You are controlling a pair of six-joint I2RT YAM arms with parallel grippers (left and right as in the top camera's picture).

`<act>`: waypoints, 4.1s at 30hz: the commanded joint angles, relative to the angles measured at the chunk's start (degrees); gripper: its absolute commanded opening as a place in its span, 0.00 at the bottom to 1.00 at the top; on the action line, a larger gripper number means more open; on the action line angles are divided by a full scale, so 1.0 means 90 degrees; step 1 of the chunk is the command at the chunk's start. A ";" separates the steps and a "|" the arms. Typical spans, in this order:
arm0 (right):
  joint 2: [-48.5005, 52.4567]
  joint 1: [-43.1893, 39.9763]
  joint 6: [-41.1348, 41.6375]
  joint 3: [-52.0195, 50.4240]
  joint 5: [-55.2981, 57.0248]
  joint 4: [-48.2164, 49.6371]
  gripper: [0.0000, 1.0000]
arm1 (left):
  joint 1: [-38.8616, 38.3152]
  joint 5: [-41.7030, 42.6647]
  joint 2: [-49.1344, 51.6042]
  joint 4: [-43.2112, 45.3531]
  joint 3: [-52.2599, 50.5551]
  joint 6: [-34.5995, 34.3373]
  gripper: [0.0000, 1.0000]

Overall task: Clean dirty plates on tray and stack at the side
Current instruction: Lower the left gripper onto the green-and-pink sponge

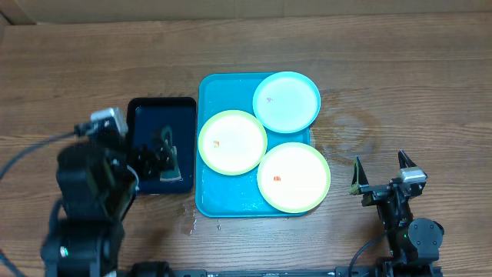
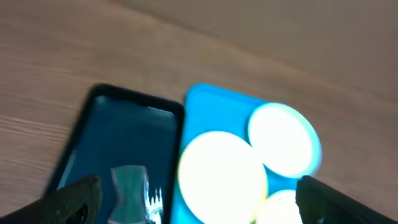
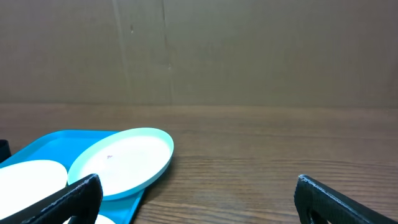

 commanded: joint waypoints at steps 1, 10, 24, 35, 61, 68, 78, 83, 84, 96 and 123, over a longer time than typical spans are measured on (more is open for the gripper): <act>-0.0034 -0.0005 -0.0010 -0.0068 0.0036 0.0029 1.00 | -0.0017 0.0831 0.0512 -0.0155 0.0665 0.0010 1.00; -0.0034 -0.0005 -0.0010 -0.0068 0.0036 0.0029 1.00 | -0.0017 0.0884 0.0712 -0.0476 0.0872 0.0007 0.84; -0.0034 -0.0005 -0.0010 -0.0068 0.0036 0.0029 1.00 | -0.0017 0.0335 0.2132 -0.1899 0.1316 0.0141 0.10; -0.0034 -0.0005 -0.0010 -0.0068 0.0036 0.0029 1.00 | -0.0019 0.0362 0.3587 -0.2873 0.1909 0.1073 0.34; -0.0034 -0.0005 -0.0010 -0.0068 0.0036 0.0029 1.00 | -0.0017 -0.0168 0.3653 -0.2841 0.1899 0.1105 0.56; -0.0034 -0.0005 -0.0010 -0.0068 0.0036 0.0029 1.00 | 0.0005 -0.0172 0.3653 -0.2555 0.1899 0.0879 0.26; -0.0034 -0.0005 -0.0010 -0.0068 0.0036 0.0029 1.00 | 0.0005 -0.0508 0.3684 -0.2426 0.1899 0.0714 0.16; -0.0034 -0.0005 -0.0010 -0.0068 0.0036 0.0029 1.00 | 0.0005 -0.0619 0.3825 -0.2431 0.1899 0.0716 0.16; -0.0034 -0.0005 -0.0010 -0.0068 0.0036 0.0029 1.00 | 0.0005 -0.0617 0.3871 -0.2431 0.1899 0.0716 0.16; -0.0034 -0.0005 -0.0010 -0.0068 0.0036 0.0029 1.00 | 0.0097 -0.0561 0.4522 -0.2424 0.1899 0.0753 0.13; -0.0034 -0.0005 -0.0010 -0.0068 0.0036 0.0029 1.00 | 0.0886 0.0894 0.4524 -0.1991 0.1858 0.1608 0.17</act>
